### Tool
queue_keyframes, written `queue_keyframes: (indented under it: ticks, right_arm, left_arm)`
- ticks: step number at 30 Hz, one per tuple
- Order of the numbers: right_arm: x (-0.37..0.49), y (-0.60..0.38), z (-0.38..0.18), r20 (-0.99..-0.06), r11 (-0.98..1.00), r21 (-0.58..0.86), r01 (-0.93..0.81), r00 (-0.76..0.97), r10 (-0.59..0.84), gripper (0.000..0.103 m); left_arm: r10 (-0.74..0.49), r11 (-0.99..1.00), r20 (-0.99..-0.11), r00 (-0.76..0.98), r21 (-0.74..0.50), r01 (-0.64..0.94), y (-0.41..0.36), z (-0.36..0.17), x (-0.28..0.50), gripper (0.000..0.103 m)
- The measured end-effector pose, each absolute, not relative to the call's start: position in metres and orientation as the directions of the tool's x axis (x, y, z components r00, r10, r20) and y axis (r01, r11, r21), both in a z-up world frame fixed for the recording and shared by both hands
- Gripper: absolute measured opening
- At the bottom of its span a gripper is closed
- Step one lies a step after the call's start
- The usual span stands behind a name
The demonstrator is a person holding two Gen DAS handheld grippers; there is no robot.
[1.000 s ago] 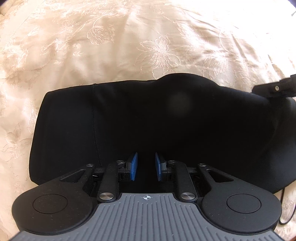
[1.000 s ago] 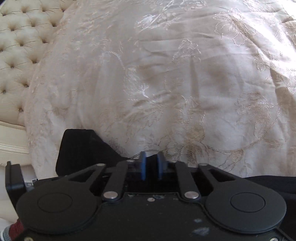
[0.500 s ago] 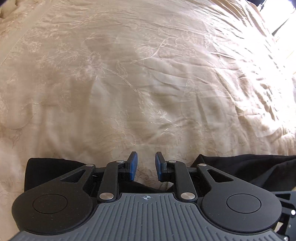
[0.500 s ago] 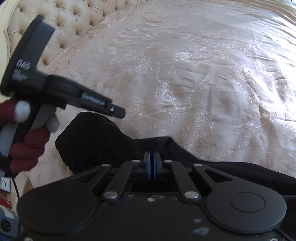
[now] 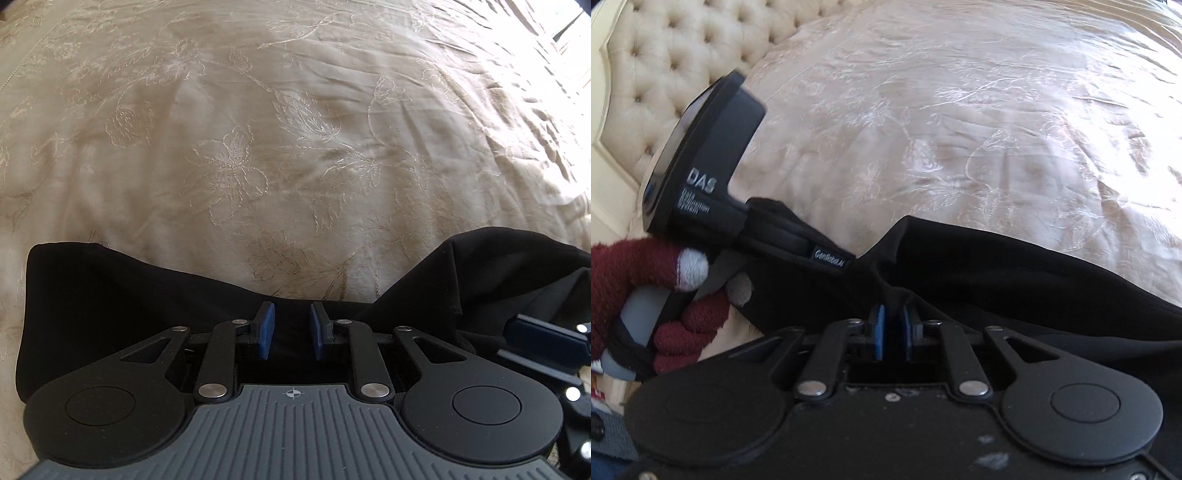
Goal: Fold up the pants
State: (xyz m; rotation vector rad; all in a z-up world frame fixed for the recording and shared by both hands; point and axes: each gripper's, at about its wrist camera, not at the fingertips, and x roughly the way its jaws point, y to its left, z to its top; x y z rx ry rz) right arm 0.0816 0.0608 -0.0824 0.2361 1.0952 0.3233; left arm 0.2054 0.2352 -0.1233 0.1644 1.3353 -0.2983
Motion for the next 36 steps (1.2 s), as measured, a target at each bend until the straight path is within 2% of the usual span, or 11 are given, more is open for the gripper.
queue_keyframes:
  ticks: [1, 2, 10, 19, 29, 30, 31, 32, 36]
  right_arm:
    - [0.081, 0.054, -0.079, -0.817, 0.925, 0.364, -0.105, 0.440, 0.372, 0.031]
    - [0.083, 0.049, -0.077, -0.807, 0.922, 0.380, -0.079, 0.459, 0.371, 0.032]
    - [0.114, 0.046, -0.075, -0.779, 0.892, 0.449, -0.048, 0.467, 0.418, 0.034]
    - [0.120, 0.067, -0.091, -0.809, 0.897, 0.439, -0.058, 0.408, 0.423, 0.035]
    - [0.137, 0.064, -0.086, -0.794, 0.897, 0.435, -0.078, 0.438, 0.423, 0.035]
    - [0.142, 0.063, -0.087, -0.793, 0.895, 0.440, -0.080, 0.433, 0.428, 0.034]
    - [0.145, 0.063, -0.088, -0.794, 0.894, 0.440, -0.082, 0.430, 0.430, 0.025]
    - [0.151, 0.062, -0.088, -0.799, 0.902, 0.423, -0.089, 0.432, 0.417, 0.012]
    - [0.166, 0.055, -0.087, -0.803, 0.917, 0.392, -0.076, 0.458, 0.382, 0.012]
  left_arm:
    - [-0.121, 0.953, -0.972, 0.202, -0.057, 0.298, 0.236, -0.123, 0.206, 0.021]
    - [-0.122, 0.954, -0.972, 0.201, -0.059, 0.293, 0.236, -0.124, 0.207, 0.021]
    - [-0.127, 0.949, -0.967, 0.222, -0.053, 0.312, 0.236, -0.120, 0.203, 0.021]
    - [-0.112, 0.974, -0.928, 0.356, -0.030, 0.226, 0.268, -0.086, 0.198, 0.021]
    - [-0.023, 0.958, -0.969, 0.244, 0.049, 0.284, 0.293, -0.129, 0.166, 0.022]
    - [-0.021, 0.957, -0.969, 0.245, 0.051, 0.287, 0.294, -0.131, 0.163, 0.022]
    - [-0.021, 0.954, -0.967, 0.252, 0.057, 0.296, 0.295, -0.130, 0.160, 0.022]
    - [-0.020, 0.949, -0.965, 0.260, 0.064, 0.308, 0.294, -0.129, 0.159, 0.022]
    - [-0.024, 0.949, -0.967, 0.252, 0.057, 0.309, 0.293, -0.130, 0.164, 0.022]
